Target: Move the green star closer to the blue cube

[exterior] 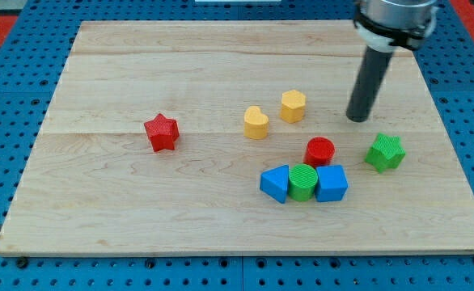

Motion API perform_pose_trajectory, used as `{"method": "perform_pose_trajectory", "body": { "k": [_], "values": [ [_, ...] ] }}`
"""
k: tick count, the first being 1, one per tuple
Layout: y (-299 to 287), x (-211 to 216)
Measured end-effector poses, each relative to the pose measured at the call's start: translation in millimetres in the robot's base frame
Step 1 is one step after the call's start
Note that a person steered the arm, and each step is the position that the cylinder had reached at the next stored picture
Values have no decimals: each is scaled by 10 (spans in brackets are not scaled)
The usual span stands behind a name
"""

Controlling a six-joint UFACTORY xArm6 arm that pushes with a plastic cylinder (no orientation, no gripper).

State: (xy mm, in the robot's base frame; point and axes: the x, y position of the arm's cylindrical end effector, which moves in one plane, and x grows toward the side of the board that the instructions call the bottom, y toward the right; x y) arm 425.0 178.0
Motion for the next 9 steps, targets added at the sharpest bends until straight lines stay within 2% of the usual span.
{"method": "perform_pose_trajectory", "body": {
  "k": [1,2,4,5,6,7,9],
  "values": [
    [60,274],
    [386,417],
    [138,890],
    [218,736],
    [718,481],
    [1258,495],
    [1122,1077]
  ]
}}
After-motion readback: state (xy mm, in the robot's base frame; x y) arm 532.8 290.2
